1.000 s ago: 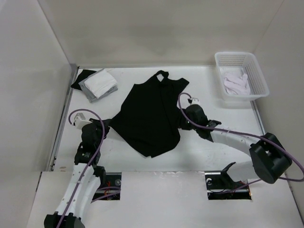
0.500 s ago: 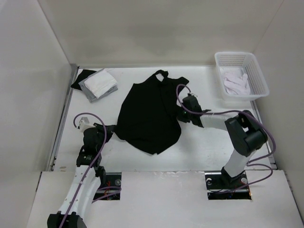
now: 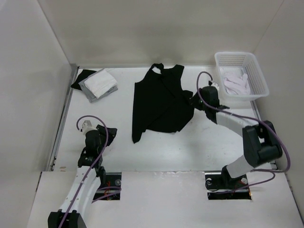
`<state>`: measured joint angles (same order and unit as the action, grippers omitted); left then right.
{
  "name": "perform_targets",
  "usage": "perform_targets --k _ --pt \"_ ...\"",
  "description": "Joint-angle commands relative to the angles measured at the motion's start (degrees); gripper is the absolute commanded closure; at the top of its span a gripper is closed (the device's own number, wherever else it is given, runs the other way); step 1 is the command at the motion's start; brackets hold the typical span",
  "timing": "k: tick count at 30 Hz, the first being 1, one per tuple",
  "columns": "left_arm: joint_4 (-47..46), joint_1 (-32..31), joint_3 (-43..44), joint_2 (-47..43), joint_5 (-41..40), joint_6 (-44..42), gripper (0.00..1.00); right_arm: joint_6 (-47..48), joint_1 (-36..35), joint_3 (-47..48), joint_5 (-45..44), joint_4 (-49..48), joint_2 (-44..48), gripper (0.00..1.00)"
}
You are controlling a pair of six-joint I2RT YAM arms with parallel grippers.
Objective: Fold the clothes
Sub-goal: Flatten the tank top out
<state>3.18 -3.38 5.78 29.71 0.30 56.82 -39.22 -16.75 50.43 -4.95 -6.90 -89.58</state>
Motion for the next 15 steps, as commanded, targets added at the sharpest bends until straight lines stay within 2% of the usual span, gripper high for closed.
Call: perform_targets --k 1,3,5,8,10,15 --pt "-5.7 -3.6 1.9 5.3 1.7 -3.2 0.64 -1.5 -4.3 -10.3 -0.9 -4.2 9.0 0.76" --pt "-6.9 -8.0 3.5 8.0 1.6 -6.0 0.66 -2.1 -5.9 -13.3 -0.9 -4.0 11.7 0.86" --pt "-6.5 -13.5 4.6 9.7 0.5 -9.2 0.69 -2.5 -7.2 -16.1 -0.2 -3.7 14.3 0.87" --pt "-4.9 -21.8 5.0 10.6 -2.2 -8.9 0.7 -3.1 -8.7 -18.8 0.4 -3.7 16.4 0.82" --pt "-1.2 -27.0 5.8 11.4 -7.1 -7.3 0.7 -3.3 -9.4 -20.2 0.6 -4.1 16.9 0.78" --pt "-1.7 -33.0 6.1 13.9 -14.6 -6.7 0.61 -3.8 -10.2 -21.7 1.4 -5.8 17.6 0.76"
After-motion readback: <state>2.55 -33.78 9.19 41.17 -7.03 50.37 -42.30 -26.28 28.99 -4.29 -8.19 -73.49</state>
